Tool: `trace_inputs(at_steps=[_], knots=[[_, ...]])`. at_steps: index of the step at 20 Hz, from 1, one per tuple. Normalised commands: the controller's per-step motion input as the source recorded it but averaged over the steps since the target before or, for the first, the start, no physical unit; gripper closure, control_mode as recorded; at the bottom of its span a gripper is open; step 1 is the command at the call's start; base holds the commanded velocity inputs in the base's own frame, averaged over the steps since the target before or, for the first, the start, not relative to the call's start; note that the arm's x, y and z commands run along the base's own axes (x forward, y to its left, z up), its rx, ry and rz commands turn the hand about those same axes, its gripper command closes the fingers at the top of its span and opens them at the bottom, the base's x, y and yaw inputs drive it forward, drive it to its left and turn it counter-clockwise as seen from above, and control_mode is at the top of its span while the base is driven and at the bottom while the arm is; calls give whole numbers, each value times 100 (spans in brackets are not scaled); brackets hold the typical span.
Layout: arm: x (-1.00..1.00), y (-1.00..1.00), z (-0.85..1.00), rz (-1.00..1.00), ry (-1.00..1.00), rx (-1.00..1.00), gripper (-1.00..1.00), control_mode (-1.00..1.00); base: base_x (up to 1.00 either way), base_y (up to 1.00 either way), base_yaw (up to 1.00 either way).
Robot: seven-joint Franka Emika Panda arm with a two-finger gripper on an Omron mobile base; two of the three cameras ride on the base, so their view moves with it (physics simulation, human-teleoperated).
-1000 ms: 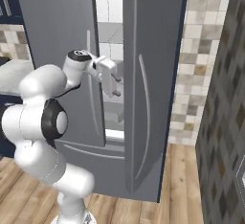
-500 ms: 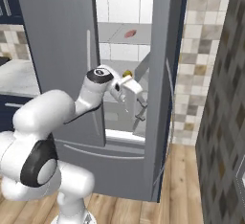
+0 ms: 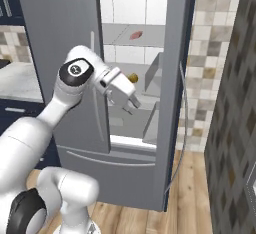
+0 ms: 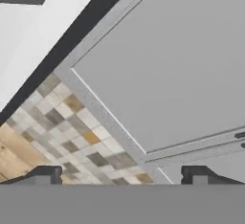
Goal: Open the fridge, remove the peach, squash, and steak, and place them on any counter.
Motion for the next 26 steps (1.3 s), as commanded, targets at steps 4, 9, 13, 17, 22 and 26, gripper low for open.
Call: trace_inputs(at_steps=[4, 9, 13, 17, 22, 26], knots=[[77, 100, -12, 43, -37, 6, -100, -100, 0, 0, 0], [34, 100, -31, 45, -49, 6, -100, -100, 0, 0, 0], [42, 100, -6, 41, -20, 4, -100, -100, 0, 0, 0], [0, 74, 0, 46, 18, 6, -100, -100, 0, 0, 0], [39, 48, -6, 44, 5, 24, -100, -100, 0, 0, 0], [37, 12, 1, 13, 1, 12, -100, -100, 0, 0, 0]])
